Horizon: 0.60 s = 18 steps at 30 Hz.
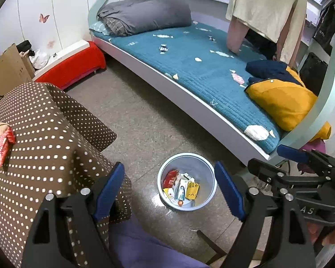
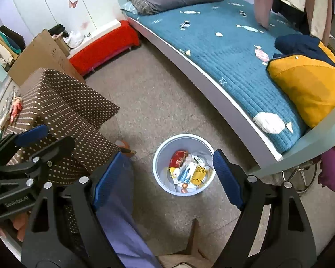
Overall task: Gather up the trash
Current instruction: 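Move both empty grippers back over the polka-dot table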
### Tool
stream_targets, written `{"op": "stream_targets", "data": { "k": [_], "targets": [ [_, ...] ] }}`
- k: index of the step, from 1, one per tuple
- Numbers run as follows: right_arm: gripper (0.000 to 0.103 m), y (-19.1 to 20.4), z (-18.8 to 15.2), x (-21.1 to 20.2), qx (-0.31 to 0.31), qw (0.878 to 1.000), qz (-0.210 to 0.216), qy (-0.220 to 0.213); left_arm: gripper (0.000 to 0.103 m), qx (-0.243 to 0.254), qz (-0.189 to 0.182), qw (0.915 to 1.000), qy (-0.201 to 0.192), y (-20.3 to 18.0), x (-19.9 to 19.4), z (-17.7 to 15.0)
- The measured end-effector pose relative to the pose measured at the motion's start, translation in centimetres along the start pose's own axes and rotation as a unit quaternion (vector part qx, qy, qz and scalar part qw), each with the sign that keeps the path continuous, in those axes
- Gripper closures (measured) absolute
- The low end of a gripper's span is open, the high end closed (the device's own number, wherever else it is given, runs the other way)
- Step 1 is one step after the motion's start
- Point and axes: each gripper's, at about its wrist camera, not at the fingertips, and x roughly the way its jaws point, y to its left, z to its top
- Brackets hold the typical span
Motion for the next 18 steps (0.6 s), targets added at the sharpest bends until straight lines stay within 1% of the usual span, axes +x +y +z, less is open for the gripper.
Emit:
{"op": "stream_targets", "data": {
  "k": [8, 10, 18],
  "targets": [
    [0.022, 2.1, 0.6, -1.7, -0.017, 0.999, 0.018, -0.023, 0.022, -0.014, 0.014, 0.9994, -0.028, 1.7, -3.2, 0.1],
    [0.022, 2.7, 0.8, -1.9, -0.022, 0.999, 0.022, -0.027, 0.022, -0.02, 0.025, 0.999, -0.031, 2.5, -3.8, 0.1],
    [0.022, 6.1, 1.6, -1.8, -0.049, 0.997, 0.045, -0.031, 0.022, -0.055, 0.044, 0.9964, -0.049, 6.4, -6.0, -0.3]
  ]
}}
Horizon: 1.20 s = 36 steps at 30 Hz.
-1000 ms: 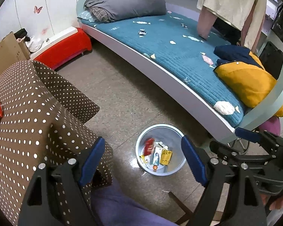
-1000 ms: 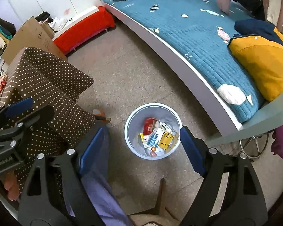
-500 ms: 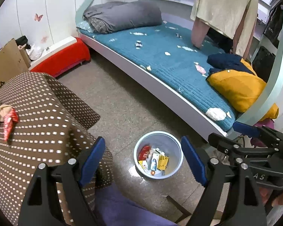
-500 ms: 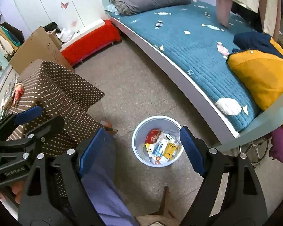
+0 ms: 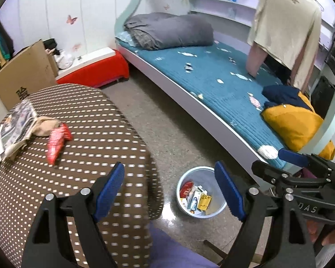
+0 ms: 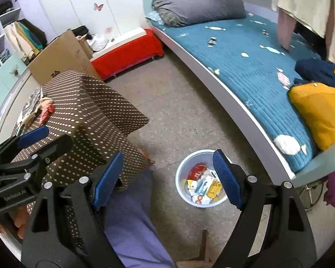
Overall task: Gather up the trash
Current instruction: 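Move both empty grippers back over the polka-dot table, then grasp the red snack wrapper with the left gripper while the right gripper grasps the beige cloth bundle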
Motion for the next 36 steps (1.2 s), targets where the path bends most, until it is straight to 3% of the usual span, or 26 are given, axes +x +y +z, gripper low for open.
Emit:
{"op": "stream_targets", "data": {
  "k": [13, 22, 28, 29, 30, 32, 33, 36],
  "targets": [
    [0.022, 6.6, 2.5, 2.4, -0.043, 0.998, 0.042, 0.009, 0.022, -0.067, 0.052, 0.9964, -0.007, 8.5, -1.2, 0.4],
    [0.022, 10.4, 4.1, 4.8, -0.067, 0.996, 0.055, 0.021, 0.023, -0.093, 0.071, 0.9931, 0.012, 14.0, 0.8, 1.5],
    [0.022, 12.0, 4.7, 5.8, -0.081, 0.995, 0.056, 0.027, 0.042, -0.103, 0.067, 0.9916, 0.042, 16.0, 3.7, 2.1],
    [0.022, 12.2, 4.8, 5.9, -0.086, 0.994, 0.055, 0.028, 0.052, -0.099, 0.076, 0.9916, 0.033, 16.0, 3.9, 2.1],
    [0.022, 12.4, 5.0, 6.0, -0.088, 0.994, 0.054, 0.029, 0.073, -0.093, 0.077, 0.9923, 0.027, 16.0, 3.8, 2.1],
    [0.022, 12.8, 5.3, 6.1, -0.09, 0.994, 0.054, 0.029, 0.082, -0.1, 0.077, 0.9917, 0.025, 16.6, 3.7, 2.0],
    [0.022, 13.0, 5.5, 6.2, -0.092, 0.994, 0.055, 0.028, 0.092, -0.107, 0.068, 0.9916, 0.026, 16.7, 3.5, 1.9],
    [0.022, 14.2, 6.1, 6.1, -0.106, 0.992, 0.061, 0.023, 0.092, -0.118, 0.062, 0.9909, 0.014, 17.0, 2.3, 1.5]
  ]
}}
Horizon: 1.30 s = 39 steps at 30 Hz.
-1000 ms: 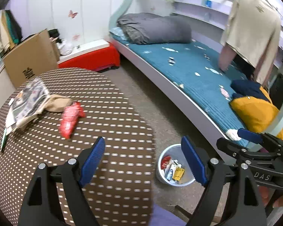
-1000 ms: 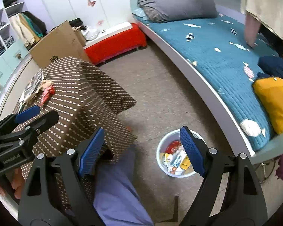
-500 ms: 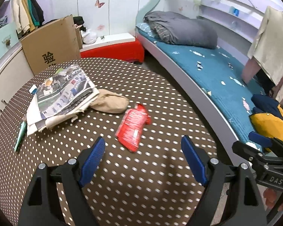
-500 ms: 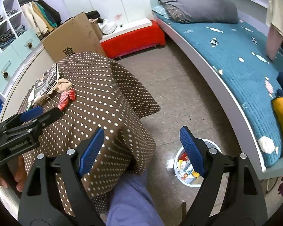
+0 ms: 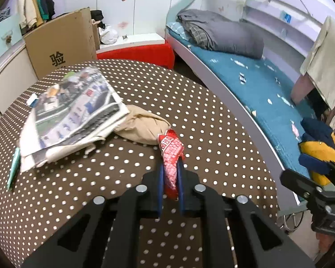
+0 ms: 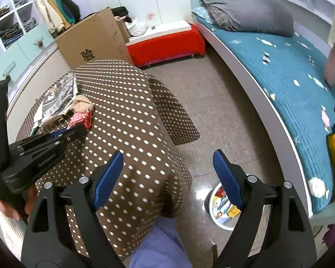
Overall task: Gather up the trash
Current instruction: 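Grasp the red snack wrapper with the left gripper while the right gripper grasps the beige cloth bundle, then carry the red wrapper and beige bundle over the bucket and open both grippers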
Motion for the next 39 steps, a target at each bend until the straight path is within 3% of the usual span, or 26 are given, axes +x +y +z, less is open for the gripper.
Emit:
{"op": "stream_targets", "data": {
  "k": [4, 10, 17, 20, 21, 22, 24, 39],
  "targets": [
    [0.022, 2.2, 1.2, 0.4, -0.037, 0.999, 0.015, -0.004, 0.094, -0.02, -0.007, 0.9997, -0.014, 1.2, -1.8, -0.6],
    [0.022, 6.5, 3.1, 2.4, -0.099, 0.993, 0.063, 0.008, 0.094, -0.031, 0.021, 0.9981, -0.05, 3.4, -5.0, -1.5],
    [0.023, 11.9, 4.4, 5.9, -0.172, 0.981, 0.084, 0.021, 0.094, -0.061, 0.058, 0.9938, -0.073, 7.6, -7.3, -2.1],
    [0.034, 13.7, 4.9, 7.6, -0.198, 0.976, 0.092, 0.027, 0.094, -0.075, 0.068, 0.9924, -0.07, 8.9, -7.2, -2.1],
    [0.042, 14.2, 5.1, 8.3, -0.204, 0.974, 0.089, 0.031, 0.094, -0.078, 0.071, 0.992, -0.069, 9.4, -7.2, -2.2],
    [0.059, 14.5, 5.1, 8.7, -0.207, 0.974, 0.087, 0.035, 0.094, -0.08, 0.074, 0.9917, -0.069, 9.7, -7.3, -2.2],
    [0.076, 14.9, 5.3, 9.9, -0.213, 0.972, 0.085, 0.049, 0.094, -0.084, 0.077, 0.9912, -0.067, 10.5, -7.2, -1.9],
    [0.078, 10.4, 1.5, 4.6, -0.167, 0.98, 0.103, 0.044, 0.094, -0.072, 0.066, 0.9937, -0.055, 7.9, -6.4, -3.0]
  ]
}}
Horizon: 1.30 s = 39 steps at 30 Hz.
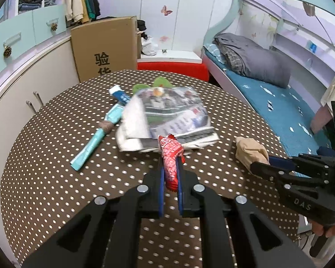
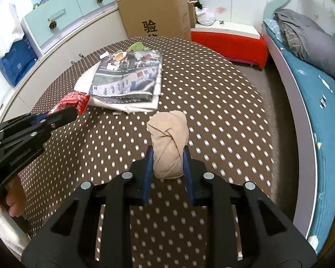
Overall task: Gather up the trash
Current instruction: 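Carry the red wrapper and beige bundle over the bucket and open both grippers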
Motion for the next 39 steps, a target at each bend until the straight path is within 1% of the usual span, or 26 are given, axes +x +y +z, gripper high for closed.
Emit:
{"op": "stream_targets", "data": {
  "k": [4, 11, 17, 23, 29, 33, 39],
  "targets": [
    [0.078, -0.8, -1.5, -1.3, 0.015, 1.0, 0.001, -0.001, 0.094, 0.012, -0.011, 0.9999, -0.001, -1.8, -0.3, -0.4],
    [0.078, -2.9, -4.0, -3.4, 0.046, 0.999, -0.005, -0.007, 0.094, 0.048, -0.035, 0.9982, 0.008, -5.9, -0.3, -1.4],
    [0.078, -5.4, -6.0, -5.6, 0.074, 0.997, -0.011, -0.019, 0.094, 0.079, -0.058, 0.995, 0.017, -10.6, 0.2, -2.2],
    [0.078, -8.5, -8.4, -7.8, 0.116, 0.992, -0.031, -0.034, 0.094, 0.102, -0.085, 0.9908, 0.027, -14.7, 0.9, -2.8],
    [0.078, -11.9, -11.1, -9.6, 0.162, 0.985, -0.047, -0.043, 0.094, 0.134, -0.114, 0.9838, 0.034, -19.5, 1.3, -3.4],
    [0.078, -14.2, -13.2, -10.9, 0.193, 0.978, -0.064, -0.049, 0.094, 0.161, -0.137, 0.9766, 0.042, -23.2, 1.6, -4.1],
    [0.078, -17.6, -17.6, -12.2, 0.259, 0.961, -0.085, -0.048, 0.094, 0.2, -0.165, 0.964, 0.06, -28.2, 2.3, -6.0]
  ]
}}
